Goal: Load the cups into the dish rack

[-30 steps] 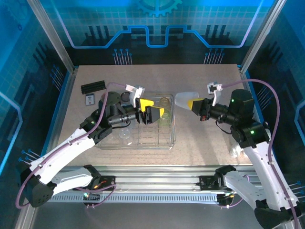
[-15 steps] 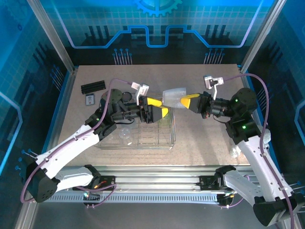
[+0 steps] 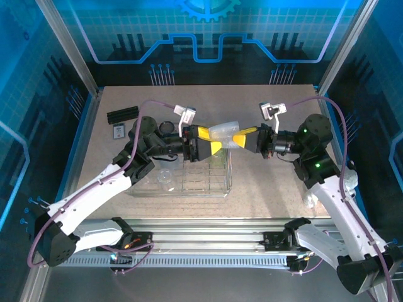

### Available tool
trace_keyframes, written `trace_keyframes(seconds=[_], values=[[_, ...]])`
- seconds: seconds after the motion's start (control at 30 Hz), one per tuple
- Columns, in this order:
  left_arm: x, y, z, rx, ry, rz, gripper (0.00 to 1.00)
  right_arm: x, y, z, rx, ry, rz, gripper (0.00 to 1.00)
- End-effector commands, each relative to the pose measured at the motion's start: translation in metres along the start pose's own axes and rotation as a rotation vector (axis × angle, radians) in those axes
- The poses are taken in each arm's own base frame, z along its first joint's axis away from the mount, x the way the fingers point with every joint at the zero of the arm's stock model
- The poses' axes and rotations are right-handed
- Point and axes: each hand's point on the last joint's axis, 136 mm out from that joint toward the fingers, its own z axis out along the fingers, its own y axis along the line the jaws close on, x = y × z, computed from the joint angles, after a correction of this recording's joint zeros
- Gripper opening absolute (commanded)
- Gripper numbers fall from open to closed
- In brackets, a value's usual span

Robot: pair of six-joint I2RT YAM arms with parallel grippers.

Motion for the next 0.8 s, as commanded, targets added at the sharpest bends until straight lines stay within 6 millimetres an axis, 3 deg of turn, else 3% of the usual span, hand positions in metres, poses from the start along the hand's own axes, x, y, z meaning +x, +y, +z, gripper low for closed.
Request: trace_keyframes(seconds=[0.0,0.2,0.43,0.6,0.77], values=[[-0.011,-0.012,0.002,0.047,0.001,0.003,0.84,0.004,0.000,0.003,-0.008,0.019,-0.007,0.00],[-0.012,-0.011,0.005,0.046,0.005,-0.002,0.73,0.011,-0.013,0.006,0.034,0.045,0.031,0.00],[-0.007,-0.001,0.012,0.034,0.045,-0.039,0.35,0.013,-0.024,0.007,0.074,0.053,0.065,0.01],[-0.006,0.008,0.010,-0.022,0.038,-0.036,0.25,0.019,-0.043,0.003,0.187,0.060,0.084,0.33],[-0.003,0.046,-0.002,-0.282,0.043,-0.057,0.24,0.027,-0.084,-0.027,0.526,0.041,0.084,0.45]])
